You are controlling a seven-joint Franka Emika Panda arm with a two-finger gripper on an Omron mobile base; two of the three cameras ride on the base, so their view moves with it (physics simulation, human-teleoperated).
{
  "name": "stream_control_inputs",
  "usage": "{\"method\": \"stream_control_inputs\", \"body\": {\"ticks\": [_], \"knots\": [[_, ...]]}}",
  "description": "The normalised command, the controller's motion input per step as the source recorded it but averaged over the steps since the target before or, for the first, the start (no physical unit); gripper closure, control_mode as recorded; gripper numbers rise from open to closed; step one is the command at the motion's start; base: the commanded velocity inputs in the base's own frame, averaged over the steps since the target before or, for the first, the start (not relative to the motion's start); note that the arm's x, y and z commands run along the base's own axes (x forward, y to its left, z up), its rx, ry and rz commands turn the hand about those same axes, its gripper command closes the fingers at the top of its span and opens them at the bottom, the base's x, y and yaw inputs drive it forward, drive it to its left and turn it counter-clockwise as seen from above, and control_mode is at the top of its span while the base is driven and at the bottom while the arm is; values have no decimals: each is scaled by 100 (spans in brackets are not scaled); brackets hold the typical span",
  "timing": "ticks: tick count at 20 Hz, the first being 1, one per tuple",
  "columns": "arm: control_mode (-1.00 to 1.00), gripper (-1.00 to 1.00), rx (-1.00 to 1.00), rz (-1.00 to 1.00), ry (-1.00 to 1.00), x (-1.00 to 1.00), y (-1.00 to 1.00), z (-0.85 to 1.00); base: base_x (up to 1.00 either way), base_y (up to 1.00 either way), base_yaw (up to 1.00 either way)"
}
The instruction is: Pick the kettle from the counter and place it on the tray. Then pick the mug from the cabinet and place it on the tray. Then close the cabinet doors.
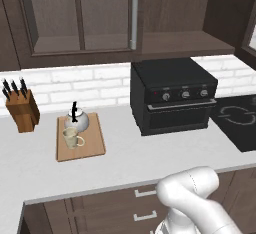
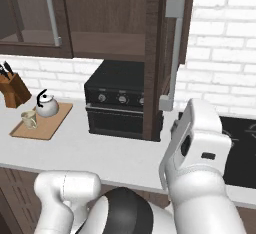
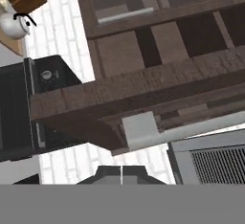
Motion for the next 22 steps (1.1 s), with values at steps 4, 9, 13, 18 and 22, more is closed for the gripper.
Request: {"method": "stream_control_inputs", "body": {"ticks": [4, 9, 13, 18, 22], "knots": [[-100, 100, 0, 3, 0, 38, -56, -32, 0, 0, 0], [-100, 100, 0, 11, 0, 78, -30, -37, 0, 0, 0], [-100, 100, 0, 7, 0, 83, -30, -31, 0, 0, 0], [-100, 100, 0, 5, -2, 60, -53, -4, 0, 0, 0], [-100, 100, 0, 6, -8, 44, -9, 0, 0, 0, 0]]}}
